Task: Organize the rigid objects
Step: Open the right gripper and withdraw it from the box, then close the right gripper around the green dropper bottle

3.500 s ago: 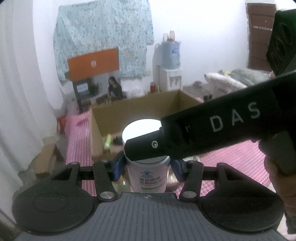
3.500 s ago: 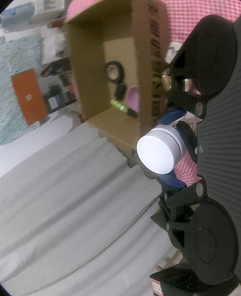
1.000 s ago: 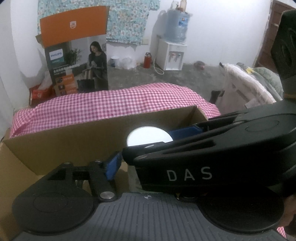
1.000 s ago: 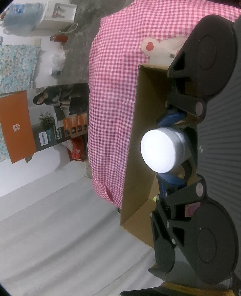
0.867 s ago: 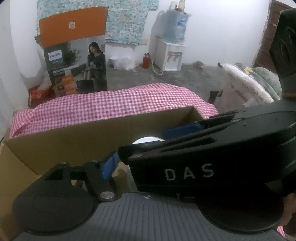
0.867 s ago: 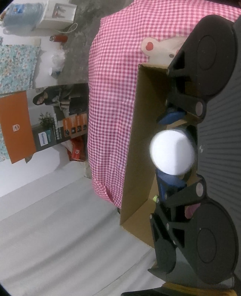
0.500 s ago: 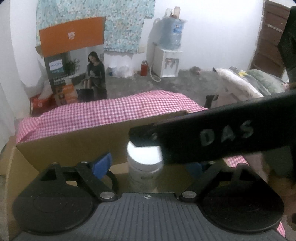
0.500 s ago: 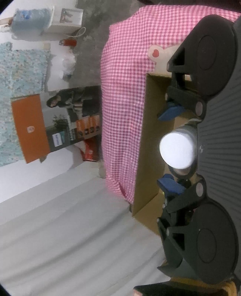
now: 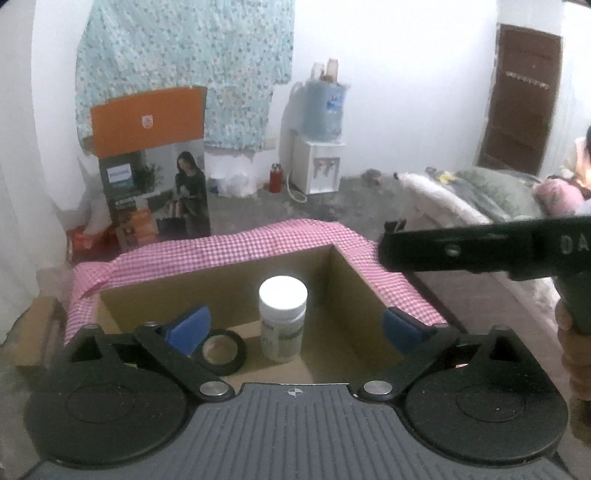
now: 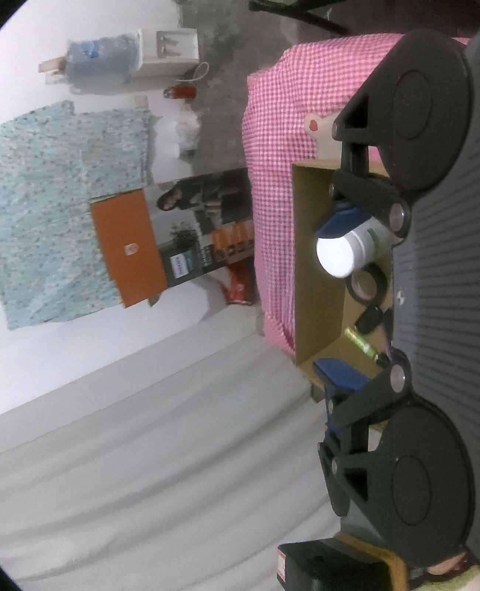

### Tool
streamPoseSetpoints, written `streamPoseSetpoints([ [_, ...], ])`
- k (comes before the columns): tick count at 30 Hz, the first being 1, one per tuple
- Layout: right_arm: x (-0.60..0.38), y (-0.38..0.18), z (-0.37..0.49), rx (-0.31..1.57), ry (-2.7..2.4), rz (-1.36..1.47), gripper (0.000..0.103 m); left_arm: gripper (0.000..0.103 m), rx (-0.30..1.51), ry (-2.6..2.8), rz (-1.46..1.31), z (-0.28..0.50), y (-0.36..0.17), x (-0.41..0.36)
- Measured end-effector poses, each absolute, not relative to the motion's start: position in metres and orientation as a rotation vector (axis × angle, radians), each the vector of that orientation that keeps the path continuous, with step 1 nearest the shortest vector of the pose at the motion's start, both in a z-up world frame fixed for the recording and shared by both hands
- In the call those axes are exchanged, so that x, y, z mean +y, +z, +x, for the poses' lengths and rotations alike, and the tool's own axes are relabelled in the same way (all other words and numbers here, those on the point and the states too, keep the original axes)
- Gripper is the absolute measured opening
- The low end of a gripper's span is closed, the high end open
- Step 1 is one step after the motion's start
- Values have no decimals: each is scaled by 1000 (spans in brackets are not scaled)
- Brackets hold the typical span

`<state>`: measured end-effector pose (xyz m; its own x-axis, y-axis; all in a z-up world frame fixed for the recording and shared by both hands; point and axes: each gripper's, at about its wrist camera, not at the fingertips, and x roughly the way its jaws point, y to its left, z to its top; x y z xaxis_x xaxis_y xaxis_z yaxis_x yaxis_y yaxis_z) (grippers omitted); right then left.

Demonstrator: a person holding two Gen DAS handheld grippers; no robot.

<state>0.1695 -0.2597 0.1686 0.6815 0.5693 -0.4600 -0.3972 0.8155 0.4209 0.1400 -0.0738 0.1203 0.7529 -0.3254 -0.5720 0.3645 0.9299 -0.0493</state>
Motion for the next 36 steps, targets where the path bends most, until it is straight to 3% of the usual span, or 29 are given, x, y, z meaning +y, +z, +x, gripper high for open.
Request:
streamPoseSetpoints([
  [13,-249,158,73,608,607,390,74,102,614,-255,91,64,99,-16],
  [22,-194,121,70,711,663,455,74,100,650,-146,131,55,50,4],
  [26,-160,113,74,749,683,401,72,95,666,-113,133,61,31,13],
  [36,-90,89,90,835,695,282,55,75,717,-100,70,75,-5,35],
])
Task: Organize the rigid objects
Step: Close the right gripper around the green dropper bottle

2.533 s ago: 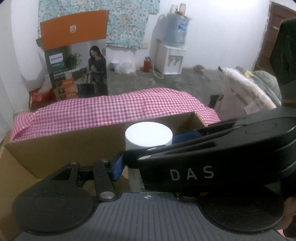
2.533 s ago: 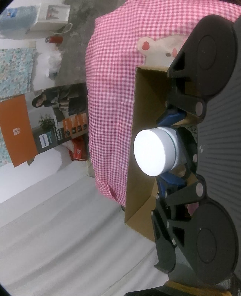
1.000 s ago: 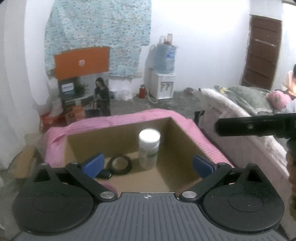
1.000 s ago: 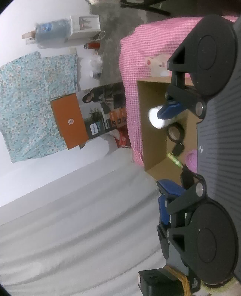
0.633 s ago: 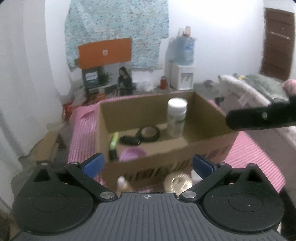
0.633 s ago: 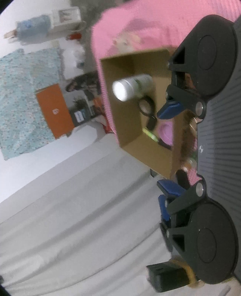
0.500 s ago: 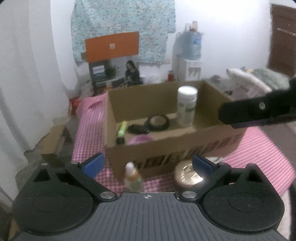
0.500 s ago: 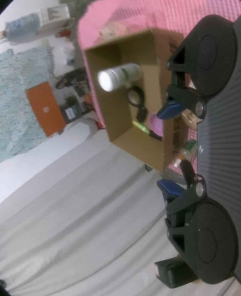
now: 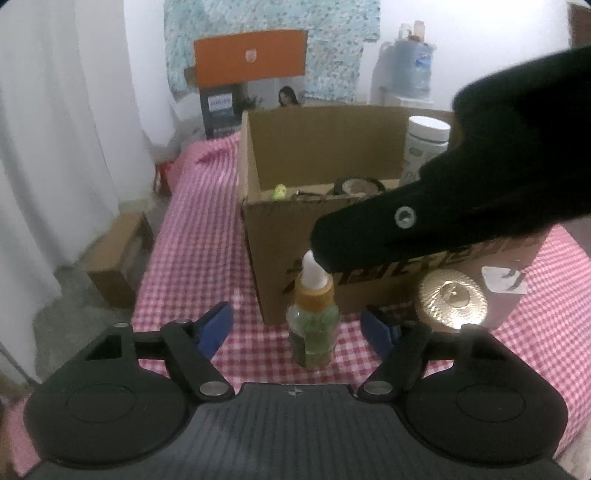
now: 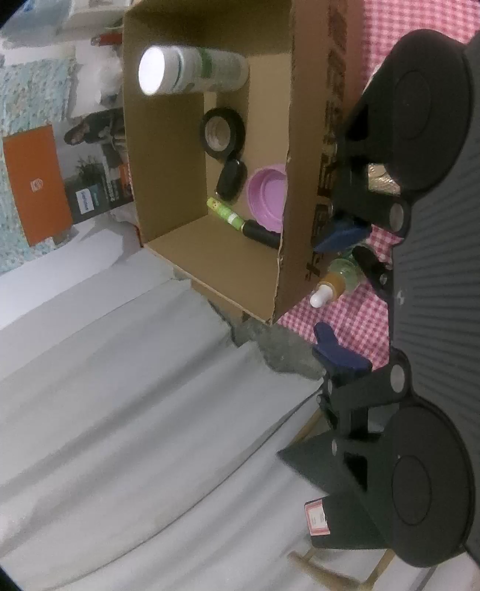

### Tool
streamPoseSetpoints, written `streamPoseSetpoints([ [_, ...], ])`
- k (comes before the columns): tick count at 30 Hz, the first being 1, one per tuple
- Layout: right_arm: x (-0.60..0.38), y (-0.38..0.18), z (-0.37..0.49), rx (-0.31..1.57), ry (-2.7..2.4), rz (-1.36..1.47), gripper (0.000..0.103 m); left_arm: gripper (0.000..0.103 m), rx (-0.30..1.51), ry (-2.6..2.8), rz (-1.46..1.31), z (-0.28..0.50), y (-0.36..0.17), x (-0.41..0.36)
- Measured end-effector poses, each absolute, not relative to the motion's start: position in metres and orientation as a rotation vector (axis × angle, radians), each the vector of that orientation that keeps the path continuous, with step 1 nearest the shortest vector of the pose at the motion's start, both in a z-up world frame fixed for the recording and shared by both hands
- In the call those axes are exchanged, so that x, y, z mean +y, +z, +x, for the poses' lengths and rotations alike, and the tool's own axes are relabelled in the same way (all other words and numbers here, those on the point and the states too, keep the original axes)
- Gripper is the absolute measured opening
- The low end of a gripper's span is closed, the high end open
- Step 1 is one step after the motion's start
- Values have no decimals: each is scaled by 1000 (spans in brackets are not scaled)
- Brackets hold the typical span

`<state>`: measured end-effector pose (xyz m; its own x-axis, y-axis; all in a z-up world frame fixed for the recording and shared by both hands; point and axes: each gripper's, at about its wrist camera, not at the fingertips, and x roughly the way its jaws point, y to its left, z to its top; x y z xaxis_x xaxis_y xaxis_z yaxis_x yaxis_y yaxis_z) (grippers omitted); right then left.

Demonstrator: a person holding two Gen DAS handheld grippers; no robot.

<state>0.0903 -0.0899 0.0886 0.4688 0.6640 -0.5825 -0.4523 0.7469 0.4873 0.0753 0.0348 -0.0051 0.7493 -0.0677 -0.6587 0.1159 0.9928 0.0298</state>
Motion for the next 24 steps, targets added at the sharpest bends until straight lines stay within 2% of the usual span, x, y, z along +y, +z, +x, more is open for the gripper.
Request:
streamPoseSetpoints([
  [3,-78,82,97,852,690,259,48,69,726,-117,56,78,-12,39],
  [11,-60,67,107,889,694,228,41,60,708,-173,73,77,-22,37],
  [18,-56,65,111,893,702,216,40,53,672,-186,138,77,-28,29],
  [19,-56,64,111,897,703,217,40,48,671,-183,144,77,-29,28],
  [22,-54,63,112,903,709,213,37,45,673,-182,144,77,-32,26],
  [24,-51,62,112,903,707,206,35,39,671,-191,137,76,-34,26],
])
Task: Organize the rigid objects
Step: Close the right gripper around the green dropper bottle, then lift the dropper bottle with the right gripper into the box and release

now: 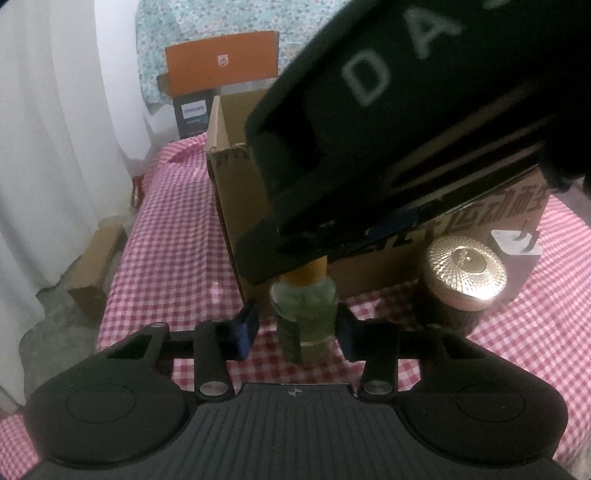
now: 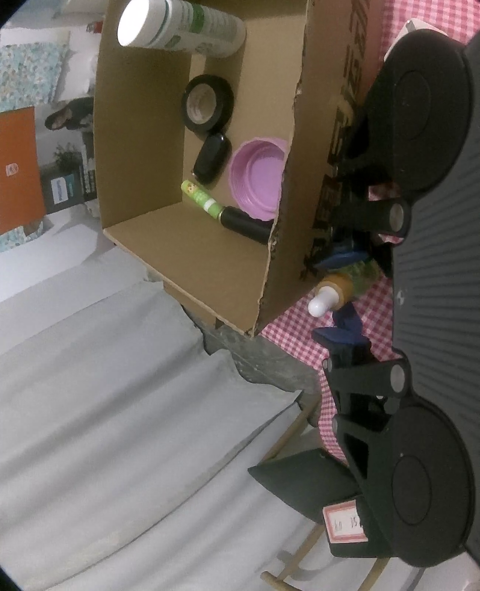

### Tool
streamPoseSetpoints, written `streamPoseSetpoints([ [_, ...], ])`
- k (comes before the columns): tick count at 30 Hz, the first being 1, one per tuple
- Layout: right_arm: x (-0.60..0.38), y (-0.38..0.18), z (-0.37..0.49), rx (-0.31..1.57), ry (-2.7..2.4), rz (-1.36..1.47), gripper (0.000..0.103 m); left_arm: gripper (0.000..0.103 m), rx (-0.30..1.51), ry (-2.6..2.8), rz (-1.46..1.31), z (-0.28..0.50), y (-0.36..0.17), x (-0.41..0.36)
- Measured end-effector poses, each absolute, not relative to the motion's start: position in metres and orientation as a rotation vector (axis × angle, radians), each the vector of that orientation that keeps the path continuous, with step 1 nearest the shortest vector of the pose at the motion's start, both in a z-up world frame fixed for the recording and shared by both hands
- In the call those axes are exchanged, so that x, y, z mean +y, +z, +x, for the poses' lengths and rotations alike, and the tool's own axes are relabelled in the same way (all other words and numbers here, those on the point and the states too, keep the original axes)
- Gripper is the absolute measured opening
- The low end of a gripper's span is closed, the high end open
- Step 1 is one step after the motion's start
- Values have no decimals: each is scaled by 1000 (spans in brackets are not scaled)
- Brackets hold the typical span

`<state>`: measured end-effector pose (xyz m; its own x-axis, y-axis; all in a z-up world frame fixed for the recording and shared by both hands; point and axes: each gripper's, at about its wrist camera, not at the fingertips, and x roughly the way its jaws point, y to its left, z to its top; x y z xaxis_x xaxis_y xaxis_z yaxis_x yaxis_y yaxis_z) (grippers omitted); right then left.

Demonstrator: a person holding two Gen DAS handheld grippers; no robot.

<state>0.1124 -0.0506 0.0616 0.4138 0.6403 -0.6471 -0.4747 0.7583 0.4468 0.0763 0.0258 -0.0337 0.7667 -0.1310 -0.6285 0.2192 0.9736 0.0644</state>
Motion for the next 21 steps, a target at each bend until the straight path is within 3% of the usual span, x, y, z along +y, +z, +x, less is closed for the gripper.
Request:
streamPoseSetpoints([
  [2,-49,60,112,900,700,195,33,32,670,-193,142,75,-34,25],
  [8,-49,59,112,897,700,192,25,31,662,-187,139,75,-36,26],
  [21,-51,80,95,858,733,190,25,31,602,-168,141,51,-5,33],
])
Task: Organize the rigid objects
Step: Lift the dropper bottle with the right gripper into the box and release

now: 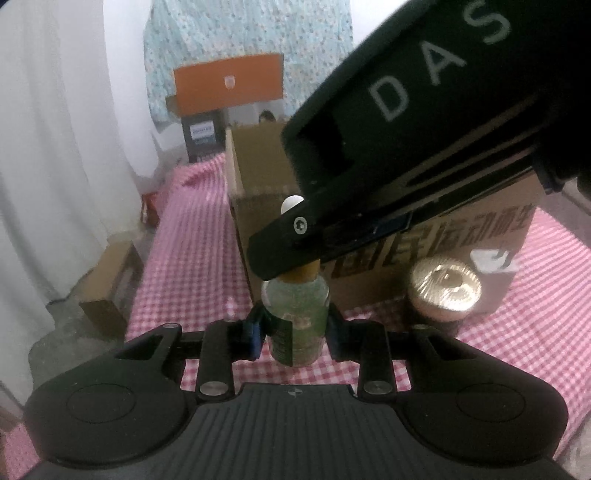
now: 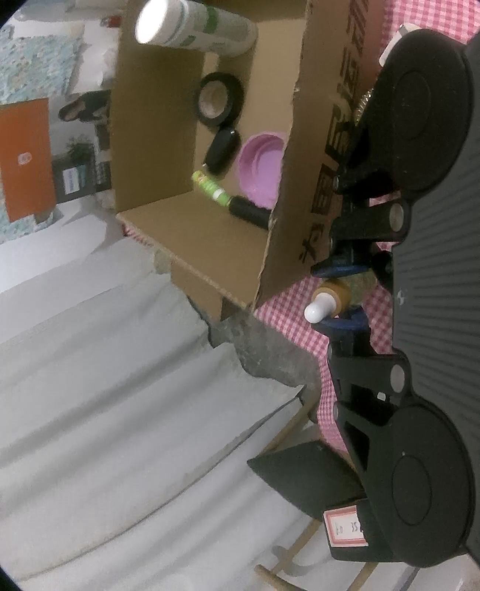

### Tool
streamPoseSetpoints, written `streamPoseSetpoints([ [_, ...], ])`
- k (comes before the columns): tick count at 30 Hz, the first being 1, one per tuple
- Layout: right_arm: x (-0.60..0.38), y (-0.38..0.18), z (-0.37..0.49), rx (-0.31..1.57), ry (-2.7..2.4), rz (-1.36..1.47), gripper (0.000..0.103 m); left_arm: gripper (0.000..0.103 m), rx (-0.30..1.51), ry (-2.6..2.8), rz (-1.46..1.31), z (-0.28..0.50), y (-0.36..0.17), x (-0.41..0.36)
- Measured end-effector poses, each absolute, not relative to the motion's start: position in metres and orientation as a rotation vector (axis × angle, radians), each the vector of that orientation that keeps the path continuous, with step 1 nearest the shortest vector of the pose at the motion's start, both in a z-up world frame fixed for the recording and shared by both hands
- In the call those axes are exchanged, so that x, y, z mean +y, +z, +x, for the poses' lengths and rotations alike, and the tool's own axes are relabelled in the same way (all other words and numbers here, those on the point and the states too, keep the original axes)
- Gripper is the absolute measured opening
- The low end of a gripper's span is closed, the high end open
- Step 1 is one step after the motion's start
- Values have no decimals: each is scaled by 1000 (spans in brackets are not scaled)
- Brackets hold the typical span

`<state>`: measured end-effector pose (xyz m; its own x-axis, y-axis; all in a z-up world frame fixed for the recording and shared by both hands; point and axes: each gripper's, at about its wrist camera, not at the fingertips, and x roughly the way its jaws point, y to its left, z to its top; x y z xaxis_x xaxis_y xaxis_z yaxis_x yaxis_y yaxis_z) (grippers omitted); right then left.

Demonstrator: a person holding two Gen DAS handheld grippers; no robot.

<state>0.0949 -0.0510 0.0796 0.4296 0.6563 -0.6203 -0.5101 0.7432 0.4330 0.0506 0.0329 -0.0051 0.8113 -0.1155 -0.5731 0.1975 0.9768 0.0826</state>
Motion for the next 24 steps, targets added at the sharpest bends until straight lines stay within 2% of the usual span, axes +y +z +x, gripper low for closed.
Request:
streamPoseSetpoints([
  [12,-64,151,68,692,822,164,25,31,478,-145,159,38,63,23],
  [18,-82,180,87,655,815,154,25,31,483,-239,118,76,92,14],
  [24,-104,196,129,667,752,138,26,31,574,-353,70,137,94,-1],
])
